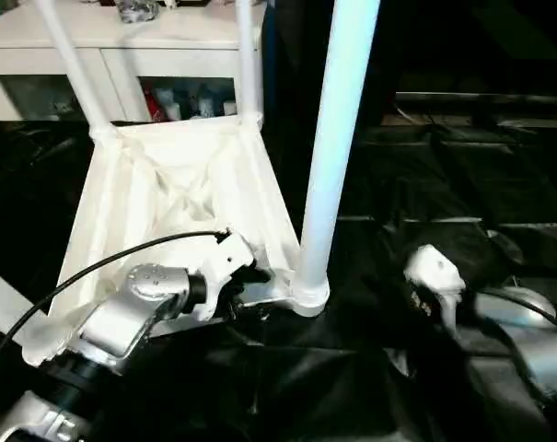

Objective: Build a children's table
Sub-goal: Rotate table base, then rotate leg to tighten

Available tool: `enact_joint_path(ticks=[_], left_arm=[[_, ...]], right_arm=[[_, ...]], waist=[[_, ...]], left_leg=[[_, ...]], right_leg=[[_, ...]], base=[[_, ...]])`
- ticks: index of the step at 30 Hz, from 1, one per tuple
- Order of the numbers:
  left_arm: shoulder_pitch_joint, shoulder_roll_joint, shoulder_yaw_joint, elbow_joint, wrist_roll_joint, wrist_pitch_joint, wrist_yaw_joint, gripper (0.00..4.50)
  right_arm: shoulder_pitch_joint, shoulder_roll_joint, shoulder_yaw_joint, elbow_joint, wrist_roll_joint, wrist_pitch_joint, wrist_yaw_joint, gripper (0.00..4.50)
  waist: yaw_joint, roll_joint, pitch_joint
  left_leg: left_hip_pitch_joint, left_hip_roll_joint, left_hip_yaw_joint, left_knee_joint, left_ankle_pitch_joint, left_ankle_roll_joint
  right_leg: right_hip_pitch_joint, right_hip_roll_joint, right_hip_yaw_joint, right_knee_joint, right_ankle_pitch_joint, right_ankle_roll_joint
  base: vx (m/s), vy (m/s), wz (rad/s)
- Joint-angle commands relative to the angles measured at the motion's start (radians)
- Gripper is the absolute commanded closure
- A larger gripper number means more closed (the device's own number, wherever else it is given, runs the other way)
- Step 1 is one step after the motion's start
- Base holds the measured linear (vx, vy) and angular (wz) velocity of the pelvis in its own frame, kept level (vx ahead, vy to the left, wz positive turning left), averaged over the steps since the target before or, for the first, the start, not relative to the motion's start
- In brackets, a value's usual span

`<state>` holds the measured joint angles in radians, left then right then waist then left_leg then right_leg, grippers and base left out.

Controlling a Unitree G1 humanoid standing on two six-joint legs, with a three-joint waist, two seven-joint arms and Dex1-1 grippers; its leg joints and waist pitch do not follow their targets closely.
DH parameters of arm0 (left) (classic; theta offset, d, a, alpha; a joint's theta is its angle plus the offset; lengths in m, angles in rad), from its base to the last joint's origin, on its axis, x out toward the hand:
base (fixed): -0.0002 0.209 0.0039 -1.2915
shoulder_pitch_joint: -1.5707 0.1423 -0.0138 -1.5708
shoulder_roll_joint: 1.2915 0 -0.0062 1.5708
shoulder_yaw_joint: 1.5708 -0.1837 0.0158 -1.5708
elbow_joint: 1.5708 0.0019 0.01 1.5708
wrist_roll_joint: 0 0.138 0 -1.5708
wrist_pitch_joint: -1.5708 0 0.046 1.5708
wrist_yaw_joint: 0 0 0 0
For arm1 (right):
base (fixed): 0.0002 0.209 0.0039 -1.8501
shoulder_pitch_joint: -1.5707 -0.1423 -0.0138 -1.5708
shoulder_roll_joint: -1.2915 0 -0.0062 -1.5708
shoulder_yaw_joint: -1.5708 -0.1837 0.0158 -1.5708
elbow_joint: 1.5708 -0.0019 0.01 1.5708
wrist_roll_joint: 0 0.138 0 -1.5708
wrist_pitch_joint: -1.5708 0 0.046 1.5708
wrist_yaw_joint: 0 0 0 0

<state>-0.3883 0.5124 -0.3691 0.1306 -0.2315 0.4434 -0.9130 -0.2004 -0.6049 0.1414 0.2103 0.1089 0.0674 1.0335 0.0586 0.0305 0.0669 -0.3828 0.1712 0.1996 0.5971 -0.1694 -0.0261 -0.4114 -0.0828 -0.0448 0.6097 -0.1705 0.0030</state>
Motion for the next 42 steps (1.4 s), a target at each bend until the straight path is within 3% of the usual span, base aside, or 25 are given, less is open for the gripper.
enact_joint_path(ticks=[1,6,8,15,19,20,22,24,27,28,29,31,32,33,37,42], left_arm=[[0.006,0.010,0.001,-0.008,0.012,0.007,-0.014,1.34],[0.012,0.025,0.003,-0.003,0.011,0.005,-0.039,1.80],[0.010,0.034,-0.004,0.013,0.020,-0.016,-0.066,1.94],[-0.016,0.037,-0.009,0.076,0.038,-0.045,-0.100,2.46],[-0.034,0.035,-0.006,0.112,0.047,-0.062,-0.117,2.85],[-0.038,0.034,-0.006,0.121,0.051,-0.067,-0.123,2.85],[-0.048,0.033,-0.005,0.145,0.056,-0.080,-0.135,3.01],[-0.054,0.034,-0.006,0.159,0.059,-0.089,-0.149,3.26],[-0.060,0.035,-0.007,0.184,0.067,-0.104,-0.160,3.42],[-0.061,0.035,-0.007,0.186,0.068,-0.105,-0.161,3.69],[-0.061,0.034,-0.006,0.188,0.069,-0.106,-0.161,3.69],[-0.064,0.032,-0.005,0.195,0.074,-0.112,-0.163,3.76],[-0.063,0.031,-0.005,0.194,0.075,-0.113,-0.162,3.88],[-0.061,0.030,-0.005,0.189,0.076,-0.116,-0.163,3.99],[-0.051,0.029,-0.004,0.173,0.075,-0.128,-0.176,4.21],[-0.048,0.027,-0.002,0.172,0.083,-0.141,-0.191,4.48]], right_arm=[[0.007,-0.017,0.007,-0.065,0.035,0.034,0.035,0.95],[0.005,-0.021,0.011,-0.099,0.047,0.063,0.054,0.95],[0.006,-0.022,0.015,-0.123,0.052,0.086,0.064,0.95],[-0.006,-0.032,0.023,-0.142,0.061,0.111,0.083,0.95],[-0.016,-0.025,0.023,-0.142,0.065,0.120,0.089,0.95],[-0.020,-0.024,0.025,-0.140,0.065,0.120,0.090,0.95],[-0.028,-0.026,0.031,-0.139,0.064,0.117,0.094,0.95],[-0.035,-0.024,0.032,-0.139,0.072,0.122,0.101,0.95],[-0.043,-0.010,0.020,-0.162,0.126,0.192,0.118,0.68],[-0.044,-0.007,0.020,-0.167,0.135,0.204,0.122,0.61],[-0.044,-0.005,0.021,-0.171,0.143,0.215,0.126,0.61],[-0.045,0.007,0.034,-0.177,0.143,0.217,0.131,0.55],[-0.049,0.019,0.046,-0.168,0.124,0.199,0.119,0.24],[-0.056,0.036,0.059,-0.153,0.105,0.178,0.105,0.19],[-0.089,0.091,0.084,-0.105,0.072,0.148,0.057,0.21],[-0.157,0.162,0.095,-0.037,0.046,0.133,-0.011,0.21]], waist=[[0.005,-0.008,-0.063],[0.007,-0.005,-0.063],[0.008,-0.012,-0.063],[0.011,-0.004,-0.065],[0.010,-0.007,-0.065],[0.012,0.005,-0.065],[0.010,0.000,-0.065],[0.008,0.002,-0.066],[0.007,0.000,-0.066],[0.007,0.003,-0.064],[0.006,-0.003,-0.065],[0.009,-0.003,-0.065],[0.009,-0.006,-0.065],[0.009,-0.006,-0.064],[0.004,-0.003,-0.062],[0.001,-0.003,-0.062]], left_leg=[[0.023,0.051,-0.034,-0.075,-0.376,0.016],[0.025,0.051,-0.036,-0.076,-0.390,0.009],[0.025,0.051,-0.036,-0.076,-0.388,0.008],[0.025,0.052,-0.037,-0.076,-0.382,0.002],[0.023,0.051,-0.037,-0.076,-0.375,0.005],[0.025,0.051,-0.038,-0.075,-0.378,0.002],[0.027,0.049,-0.037,-0.075,-0.393,-0.001],[0.026,0.050,-0.039,-0.076,-0.396,-0.004],[0.027,0.050,-0.039,-0.075,-0.396,0.000],[0.028,0.051,-0.039,-0.075,-0.404,-0.001],[0.028,0.050,-0.038,-0.075,-0.404,-0.001],[0.026,0.052,-0.039,-0.076,-0.395,-0.001],[0.028,0.052,-0.039,-0.076,-0.398,-0.004],[0.028,0.052,-0.039,-0.075,-0.398,-0.007],[0.032,0.049,-0.043,-0.074,-0.426,-0.022],[0.032,0.051,-0.048,-0.079,-0.454,-0.036]], right_leg=[[0.035,-0.055,0.035,-0.101,-0.471,-0.160],[0.032,-0.055,0.035,-0.102,-0.479,-0.159],[0.032,-0.057,0.035,-0.102,-0.492,-0.154],[0.033,-0.060,0.037,-0.100,-0.480,-0.153],[0.034,-0.060,0.036,-0.101,-0.479,-0.154],[0.034,-0.061,0.037,-0.100,-0.477,-0.157],[0.033,-0.058,0.034,-0.102,-0.477,-0.160],[0.035,-0.060,0.034,-0.102,-0.480,-0.159],[0.036,-0.059,0.034,-0.102,-0.479,-0.164],[0.033,-0.060,0.034,-0.102,-0.487,-0.165],[0.034,-0.059,0.033,-0.103,-0.488,-0.165],[0.034,-0.062,0.034,-0.101,-0.493,-0.163],[0.032,-0.062,0.034,-0.103,-0.504,-0.157],[0.031,-0.063,0.034,-0.104,-0.516,-0.155],[0.023,-0.067,0.030,-0.112,-0.594,-0.132],[0.023,-0.065,0.028,-0.109,-0.596,-0.117]], base=[[0.000,0.000,0.00],[0.000,0.000,0.00],[0.000,0.000,0.00],[0.000,0.000,0.00],[0.000,0.000,0.00],[0.000,0.000,0.00],[0.000,0.000,0.00],[0.000,0.000,0.00],[0.000,0.000,0.00],[0.000,0.000,0.00],[0.000,0.000,0.00],[0.000,0.000,0.00],[0.000,0.000,0.00],[0.000,0.000,0.00],[0.000,0.000,0.00],[0.000,0.000,0.00]])
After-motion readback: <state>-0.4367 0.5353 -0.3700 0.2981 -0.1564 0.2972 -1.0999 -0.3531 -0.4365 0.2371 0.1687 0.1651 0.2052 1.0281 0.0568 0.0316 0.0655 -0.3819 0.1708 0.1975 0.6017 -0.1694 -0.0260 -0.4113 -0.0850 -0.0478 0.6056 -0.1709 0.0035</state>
